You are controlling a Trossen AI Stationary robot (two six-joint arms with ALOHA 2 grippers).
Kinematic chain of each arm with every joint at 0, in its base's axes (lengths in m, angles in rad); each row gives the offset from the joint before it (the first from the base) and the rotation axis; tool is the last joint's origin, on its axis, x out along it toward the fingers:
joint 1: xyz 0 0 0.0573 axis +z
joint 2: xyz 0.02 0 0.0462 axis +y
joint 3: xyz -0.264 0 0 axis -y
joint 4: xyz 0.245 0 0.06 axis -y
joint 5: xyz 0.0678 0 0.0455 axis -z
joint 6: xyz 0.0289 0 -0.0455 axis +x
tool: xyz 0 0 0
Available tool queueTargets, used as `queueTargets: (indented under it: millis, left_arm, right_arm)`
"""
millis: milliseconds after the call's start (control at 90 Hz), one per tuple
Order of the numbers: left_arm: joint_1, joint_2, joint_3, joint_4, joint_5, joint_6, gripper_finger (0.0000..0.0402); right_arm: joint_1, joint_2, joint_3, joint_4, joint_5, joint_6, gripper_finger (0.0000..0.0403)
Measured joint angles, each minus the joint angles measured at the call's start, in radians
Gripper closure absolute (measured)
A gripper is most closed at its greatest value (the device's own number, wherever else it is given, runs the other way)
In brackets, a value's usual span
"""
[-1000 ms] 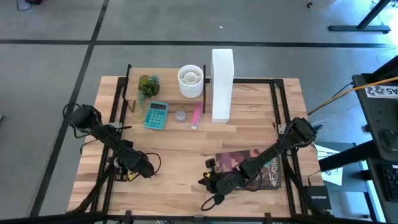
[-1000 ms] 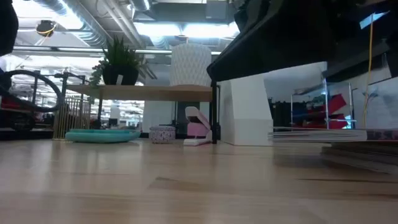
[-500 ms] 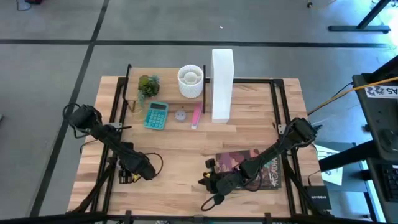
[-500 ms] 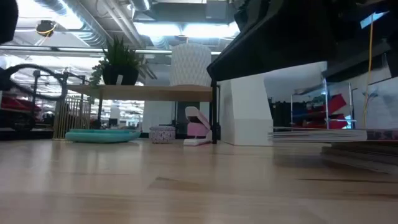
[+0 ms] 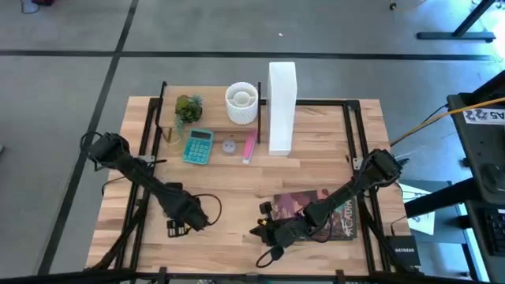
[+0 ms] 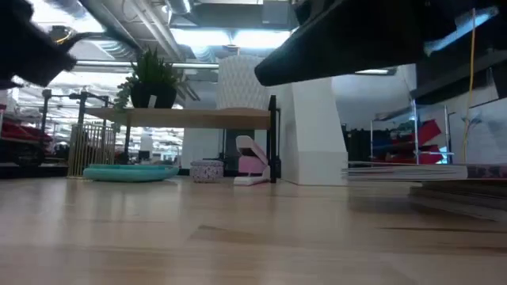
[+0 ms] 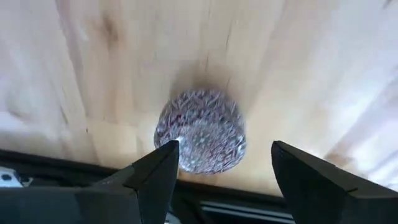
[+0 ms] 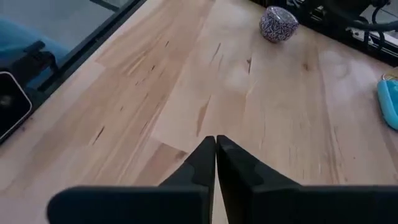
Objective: Stock shelves
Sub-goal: Put the red scented candle on the shelf
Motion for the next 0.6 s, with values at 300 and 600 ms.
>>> queueTargets:
  millis: [300,600]
  left_arm:
    - [-0.009,-0.001,0.004,-0.071,-0.050,0.025,0.0074]
    - [-0.056,-0.002,-0.090,-0.002,-0.053,0.030,0.0051]
  right_arm:
    - [0.000,0.000,0.000,-0.001,0.000,0.000,0.0403]
    - [0.000,0.000,0.000,-0.003,-0.010,0.000,0.0403]
